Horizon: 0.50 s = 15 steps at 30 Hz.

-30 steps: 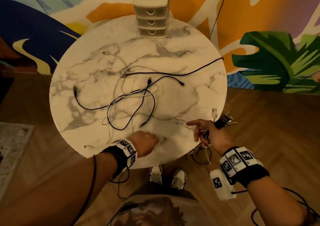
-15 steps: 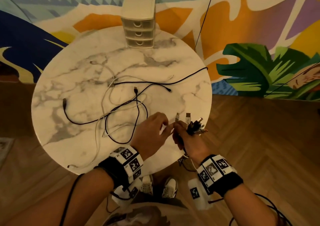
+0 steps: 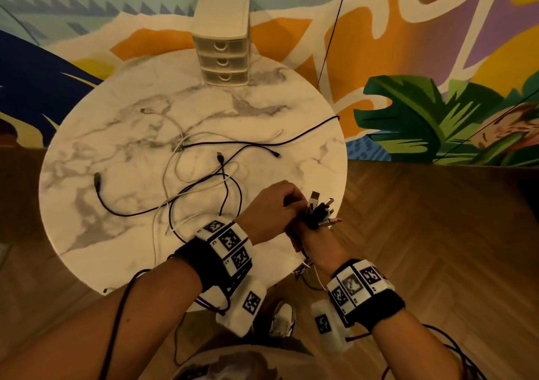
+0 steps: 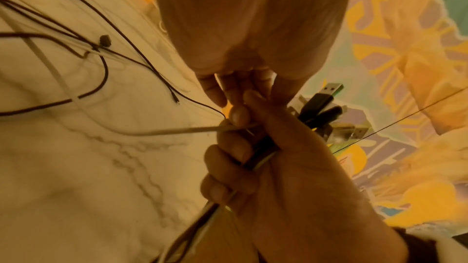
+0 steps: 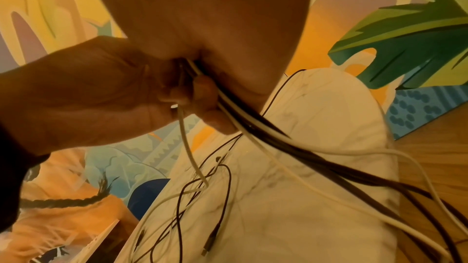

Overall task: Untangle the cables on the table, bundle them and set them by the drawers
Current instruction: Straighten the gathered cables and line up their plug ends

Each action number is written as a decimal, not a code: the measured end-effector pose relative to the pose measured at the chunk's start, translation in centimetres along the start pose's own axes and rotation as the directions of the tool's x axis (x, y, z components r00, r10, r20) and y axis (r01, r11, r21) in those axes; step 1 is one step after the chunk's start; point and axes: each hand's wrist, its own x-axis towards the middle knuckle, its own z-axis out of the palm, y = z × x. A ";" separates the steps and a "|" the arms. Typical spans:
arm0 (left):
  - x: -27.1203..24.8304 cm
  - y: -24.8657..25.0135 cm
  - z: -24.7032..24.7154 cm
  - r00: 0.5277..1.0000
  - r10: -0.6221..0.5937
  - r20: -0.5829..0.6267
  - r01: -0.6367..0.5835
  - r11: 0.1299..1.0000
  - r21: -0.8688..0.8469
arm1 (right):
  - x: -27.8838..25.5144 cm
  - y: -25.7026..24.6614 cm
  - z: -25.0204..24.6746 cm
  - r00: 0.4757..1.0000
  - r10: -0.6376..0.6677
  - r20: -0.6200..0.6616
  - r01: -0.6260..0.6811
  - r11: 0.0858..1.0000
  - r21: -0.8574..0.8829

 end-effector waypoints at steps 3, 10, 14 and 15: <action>0.5 0.9 0.4 1.000 -0.003 0.014 0.004 0.998 -0.070 | 0.5 -0.3 0.5 0.998 0.035 0.047 -0.036 0.999 0.007; 0.6 1.2 0.4 0.997 0.043 0.062 -0.026 0.966 -0.257 | 1.0 0.6 -0.4 0.992 -0.121 0.022 0.121 0.993 0.006; 0.3 -0.1 0.4 0.996 0.047 -0.082 -0.067 0.962 -0.263 | 1.4 0.0 -0.7 0.927 -0.246 -0.282 0.272 0.961 0.056; 0.0 -0.6 0.6 0.998 0.024 -0.058 -0.037 0.970 -0.239 | 1.6 -0.5 -0.9 0.902 -0.261 -0.343 0.320 0.939 0.129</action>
